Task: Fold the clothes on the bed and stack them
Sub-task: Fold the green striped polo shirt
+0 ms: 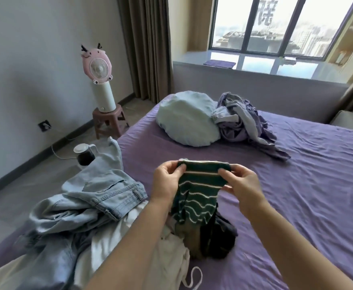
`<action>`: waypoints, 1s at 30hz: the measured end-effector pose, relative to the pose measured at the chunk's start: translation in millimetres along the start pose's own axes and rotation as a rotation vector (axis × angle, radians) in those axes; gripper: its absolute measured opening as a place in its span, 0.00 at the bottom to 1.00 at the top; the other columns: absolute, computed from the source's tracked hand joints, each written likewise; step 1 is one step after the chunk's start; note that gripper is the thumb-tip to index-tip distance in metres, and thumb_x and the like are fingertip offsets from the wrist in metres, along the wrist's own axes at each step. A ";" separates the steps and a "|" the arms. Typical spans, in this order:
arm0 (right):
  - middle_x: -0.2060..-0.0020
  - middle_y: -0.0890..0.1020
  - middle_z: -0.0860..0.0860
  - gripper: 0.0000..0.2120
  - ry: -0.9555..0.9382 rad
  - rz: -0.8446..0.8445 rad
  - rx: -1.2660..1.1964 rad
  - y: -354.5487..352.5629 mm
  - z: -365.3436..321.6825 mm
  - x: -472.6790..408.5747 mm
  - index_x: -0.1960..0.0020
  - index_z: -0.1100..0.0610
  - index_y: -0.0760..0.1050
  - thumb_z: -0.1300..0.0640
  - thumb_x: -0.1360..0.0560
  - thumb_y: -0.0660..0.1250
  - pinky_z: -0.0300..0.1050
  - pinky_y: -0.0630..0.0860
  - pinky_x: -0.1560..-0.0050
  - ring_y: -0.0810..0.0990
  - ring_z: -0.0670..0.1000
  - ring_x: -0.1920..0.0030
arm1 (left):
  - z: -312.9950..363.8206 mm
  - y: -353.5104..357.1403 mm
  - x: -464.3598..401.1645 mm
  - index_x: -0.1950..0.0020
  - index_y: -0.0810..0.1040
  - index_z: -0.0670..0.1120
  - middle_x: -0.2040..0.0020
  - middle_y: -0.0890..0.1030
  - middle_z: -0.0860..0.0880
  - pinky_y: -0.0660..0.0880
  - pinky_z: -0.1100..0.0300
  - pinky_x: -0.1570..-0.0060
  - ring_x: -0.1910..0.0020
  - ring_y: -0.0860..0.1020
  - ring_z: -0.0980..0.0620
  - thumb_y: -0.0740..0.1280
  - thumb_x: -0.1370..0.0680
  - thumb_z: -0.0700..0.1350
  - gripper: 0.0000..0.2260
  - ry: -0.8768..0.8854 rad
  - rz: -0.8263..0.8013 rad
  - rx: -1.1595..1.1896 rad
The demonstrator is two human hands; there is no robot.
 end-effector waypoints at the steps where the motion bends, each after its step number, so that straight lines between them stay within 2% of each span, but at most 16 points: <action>1: 0.64 0.83 0.53 0.04 -0.021 0.021 -0.013 -8.4 -24.5 7.5 0.54 0.59 0.77 0.66 0.27 0.69 0.41 0.80 0.65 0.83 0.48 0.65 | 27.9 4.8 6.8 0.57 0.80 0.44 0.62 0.83 0.50 0.79 0.61 0.58 0.62 0.81 0.54 0.69 0.24 0.37 0.03 0.037 -0.020 0.001; 3: 0.59 0.81 0.55 0.07 -0.071 0.055 -0.029 -25.8 -70.9 26.1 0.53 0.58 0.74 0.65 0.28 0.71 0.41 0.80 0.63 0.82 0.50 0.61 | 82.0 13.8 23.7 0.54 0.80 0.43 0.57 0.83 0.45 0.79 0.54 0.52 0.57 0.81 0.48 0.70 0.25 0.40 0.01 0.110 -0.062 -0.019; 6: 0.55 0.80 0.56 0.12 -0.114 0.018 -0.013 -46.6 -131.6 61.5 0.46 0.60 0.74 0.65 0.27 0.70 0.48 0.79 0.52 0.80 0.54 0.55 | 148.7 25.2 54.8 0.51 0.78 0.46 0.54 0.84 0.47 0.80 0.55 0.53 0.54 0.82 0.49 0.70 0.24 0.44 0.04 0.159 -0.142 -0.014; 7: 0.57 0.81 0.56 0.11 -0.129 -0.023 -0.003 -51.7 -149.0 75.5 0.46 0.61 0.75 0.66 0.27 0.69 0.46 0.79 0.54 0.81 0.54 0.57 | 167.8 28.5 67.2 0.52 0.77 0.48 0.55 0.84 0.48 0.80 0.58 0.56 0.56 0.83 0.51 0.70 0.24 0.43 0.04 0.159 -0.167 0.010; 9: 0.64 0.83 0.54 0.06 -0.176 -0.093 0.011 -63.3 -179.7 103.7 0.50 0.64 0.79 0.67 0.27 0.68 0.38 0.80 0.62 0.82 0.50 0.64 | 202.6 36.0 92.6 0.53 0.76 0.50 0.59 0.84 0.51 0.79 0.61 0.62 0.60 0.83 0.52 0.70 0.24 0.41 0.05 0.154 -0.212 0.068; 11: 0.69 0.83 0.50 0.03 -0.222 -0.136 0.011 -77.2 -204.8 132.3 0.54 0.61 0.79 0.67 0.27 0.68 0.34 0.76 0.69 0.81 0.46 0.69 | 231.9 44.2 118.7 0.53 0.75 0.49 0.58 0.83 0.49 0.80 0.58 0.58 0.58 0.82 0.50 0.70 0.24 0.40 0.06 0.177 -0.234 0.043; 13: 0.65 0.83 0.50 0.02 -0.216 -0.202 0.009 -88.0 -220.9 158.8 0.53 0.58 0.77 0.60 0.25 0.67 0.35 0.76 0.66 0.82 0.45 0.65 | 257.2 54.2 147.0 0.52 0.74 0.48 0.55 0.81 0.48 0.79 0.53 0.51 0.53 0.81 0.47 0.70 0.24 0.41 0.06 0.223 -0.262 -0.029; 15: 0.57 0.83 0.51 0.10 -0.184 -0.292 0.024 -94.5 -228.4 183.3 0.48 0.55 0.76 0.49 0.23 0.65 0.38 0.77 0.59 0.82 0.46 0.57 | 277.3 67.0 179.4 0.51 0.73 0.48 0.54 0.80 0.48 0.78 0.52 0.47 0.51 0.80 0.46 0.70 0.24 0.44 0.06 0.279 -0.307 -0.117; 17: 0.53 0.84 0.49 0.15 -0.172 -0.399 0.043 -97.0 -235.4 209.7 0.45 0.51 0.76 0.42 0.24 0.61 0.38 0.78 0.56 0.82 0.45 0.52 | 292.5 80.5 213.2 0.50 0.74 0.48 0.55 0.80 0.49 0.78 0.54 0.46 0.51 0.79 0.48 0.70 0.24 0.45 0.07 0.332 -0.353 -0.196; 19: 0.53 0.84 0.50 0.16 -0.171 -0.495 0.064 -101.5 -238.4 235.7 0.44 0.51 0.76 0.42 0.26 0.63 0.36 0.78 0.58 0.83 0.46 0.52 | 302.6 91.5 244.3 0.49 0.74 0.47 0.55 0.80 0.48 0.77 0.53 0.44 0.51 0.79 0.47 0.70 0.24 0.45 0.07 0.369 -0.381 -0.250; 20: 0.54 0.84 0.51 0.15 -0.173 -0.518 0.085 -106.6 -237.9 245.8 0.43 0.52 0.76 0.46 0.27 0.67 0.37 0.79 0.58 0.83 0.48 0.52 | 305.9 95.3 258.9 0.49 0.74 0.47 0.54 0.81 0.47 0.77 0.52 0.44 0.51 0.80 0.46 0.70 0.24 0.45 0.07 0.385 -0.386 -0.287; 22: 0.57 0.83 0.53 0.10 -0.186 -0.470 0.169 -125.5 -235.4 261.8 0.47 0.54 0.77 0.54 0.27 0.71 0.36 0.78 0.61 0.84 0.48 0.57 | 309.3 98.2 284.9 0.51 0.73 0.48 0.52 0.82 0.45 0.77 0.50 0.44 0.50 0.80 0.45 0.70 0.24 0.46 0.07 0.415 -0.371 -0.347; 24: 0.61 0.83 0.53 0.05 -0.196 -0.342 0.235 -151.7 -233.0 272.5 0.53 0.56 0.80 0.57 0.28 0.72 0.35 0.78 0.65 0.83 0.46 0.64 | 307.2 97.7 306.9 0.53 0.73 0.50 0.51 0.82 0.45 0.77 0.50 0.45 0.51 0.80 0.46 0.70 0.25 0.47 0.07 0.447 -0.355 -0.397; 25: 0.61 0.83 0.54 0.04 -0.206 -0.286 0.240 -164.1 -232.6 278.7 0.54 0.56 0.81 0.58 0.28 0.72 0.37 0.78 0.64 0.83 0.47 0.64 | 304.4 96.6 317.8 0.53 0.73 0.50 0.51 0.82 0.45 0.77 0.51 0.46 0.51 0.79 0.46 0.71 0.25 0.48 0.07 0.457 -0.353 -0.425; 27: 0.61 0.83 0.56 0.04 -0.223 -0.200 0.185 -185.7 -232.9 293.7 0.55 0.58 0.82 0.58 0.29 0.73 0.38 0.79 0.62 0.82 0.49 0.63 | 293.8 95.6 339.1 0.52 0.74 0.48 0.54 0.81 0.46 0.77 0.55 0.50 0.53 0.79 0.47 0.71 0.25 0.48 0.08 0.428 -0.379 -0.443; 30: 0.64 0.83 0.57 0.05 -0.224 -0.096 0.068 -208.3 -231.1 319.5 0.55 0.61 0.82 0.61 0.30 0.74 0.37 0.78 0.68 0.82 0.50 0.66 | 280.2 94.5 369.2 0.51 0.76 0.41 0.56 0.80 0.43 0.75 0.57 0.53 0.57 0.77 0.48 0.71 0.25 0.43 0.08 0.412 -0.353 -0.410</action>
Point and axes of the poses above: each hand's wrist, its own x-axis away from the middle knuckle, its own y-axis out of the palm, z = x × y, the point moved 8 cm from there along -x, towards the middle knuckle
